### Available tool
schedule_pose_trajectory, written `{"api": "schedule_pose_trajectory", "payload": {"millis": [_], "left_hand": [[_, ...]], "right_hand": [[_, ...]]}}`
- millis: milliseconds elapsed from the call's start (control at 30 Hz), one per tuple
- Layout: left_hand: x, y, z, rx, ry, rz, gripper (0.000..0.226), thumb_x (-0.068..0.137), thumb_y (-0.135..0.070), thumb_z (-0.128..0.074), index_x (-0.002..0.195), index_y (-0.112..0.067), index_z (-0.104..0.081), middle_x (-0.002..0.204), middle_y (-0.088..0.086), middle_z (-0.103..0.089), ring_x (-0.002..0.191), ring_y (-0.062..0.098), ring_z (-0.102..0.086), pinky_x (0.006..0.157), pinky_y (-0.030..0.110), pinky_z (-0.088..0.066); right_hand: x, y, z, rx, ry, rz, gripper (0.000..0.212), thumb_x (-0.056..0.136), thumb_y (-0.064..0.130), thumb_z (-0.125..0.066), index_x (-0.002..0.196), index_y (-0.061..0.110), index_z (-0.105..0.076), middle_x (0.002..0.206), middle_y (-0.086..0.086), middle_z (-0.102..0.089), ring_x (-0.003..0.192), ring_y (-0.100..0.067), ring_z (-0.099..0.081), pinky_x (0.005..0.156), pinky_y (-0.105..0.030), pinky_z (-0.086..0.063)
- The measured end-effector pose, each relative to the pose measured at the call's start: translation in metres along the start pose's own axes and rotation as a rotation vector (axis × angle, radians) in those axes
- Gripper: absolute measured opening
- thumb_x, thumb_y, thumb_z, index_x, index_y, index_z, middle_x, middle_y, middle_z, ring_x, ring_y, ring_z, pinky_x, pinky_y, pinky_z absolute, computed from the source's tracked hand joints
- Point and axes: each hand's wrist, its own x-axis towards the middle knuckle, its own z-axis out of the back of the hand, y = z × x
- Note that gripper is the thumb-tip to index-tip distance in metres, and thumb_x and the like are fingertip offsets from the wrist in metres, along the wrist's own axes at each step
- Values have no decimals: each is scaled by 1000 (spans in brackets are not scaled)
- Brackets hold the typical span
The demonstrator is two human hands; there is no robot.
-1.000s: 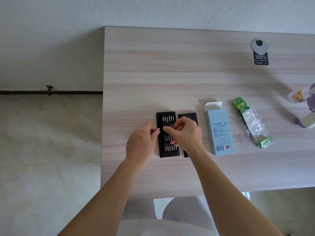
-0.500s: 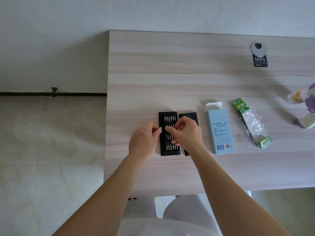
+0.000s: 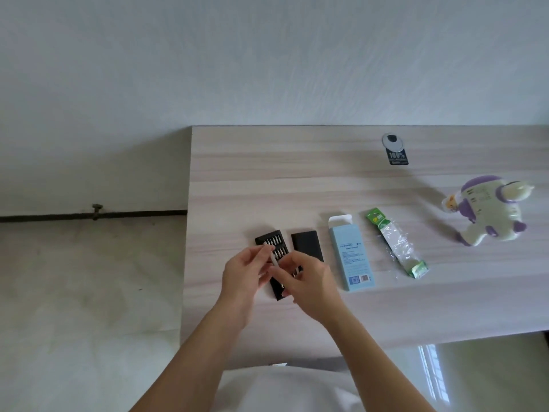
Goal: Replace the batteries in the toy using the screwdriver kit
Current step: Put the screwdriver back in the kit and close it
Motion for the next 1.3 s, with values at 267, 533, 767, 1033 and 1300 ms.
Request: {"api": "schedule_pose_trajectory", "payload": {"millis": [267,533,767,1033,1300], "left_hand": [[-14,12,-13,-59,-44,-17,15,95,-13,-64,101,-2,-72,98,21,-74,88,26,-72,77,27,-61],[4,29,-6,12,-111,-54,8,91,-12,-71,93,-5,-74,105,29,-68,86,28,-74,76,32,-61],[32,28,12,320,-110,-161,14,101,-25,-57,95,-16,-67,92,2,-69,85,22,-65,82,36,-56],[71,34,62,1320,-65,-788,35,89,-15,-67,124,-9,-65,124,6,-61,110,29,-55,92,43,-51],[73,44,75,1513,114,-887,62,83,-18,-67,142,-25,-52,152,-10,-46,138,14,-44,91,39,-47]], "right_hand": [[-2,-10,7,-47,-90,35,9,90,34,-70,87,26,-72,72,11,-68,64,-7,-64,60,-29,-56],[13,-21,-3,-100,-51,-50,9,82,37,-76,82,28,-74,74,15,-72,68,1,-64,63,-13,-50],[30,-28,-22,-90,-143,-161,3,82,30,-73,81,27,-74,68,15,-69,70,-1,-65,67,-18,-51],[46,-39,-53,-311,-255,-97,5,82,22,-70,79,18,-69,76,5,-68,73,-19,-63,65,-36,-53],[48,-39,-67,-374,-311,-74,15,82,21,-69,71,15,-61,71,3,-61,64,-24,-58,53,-36,-48]]}}
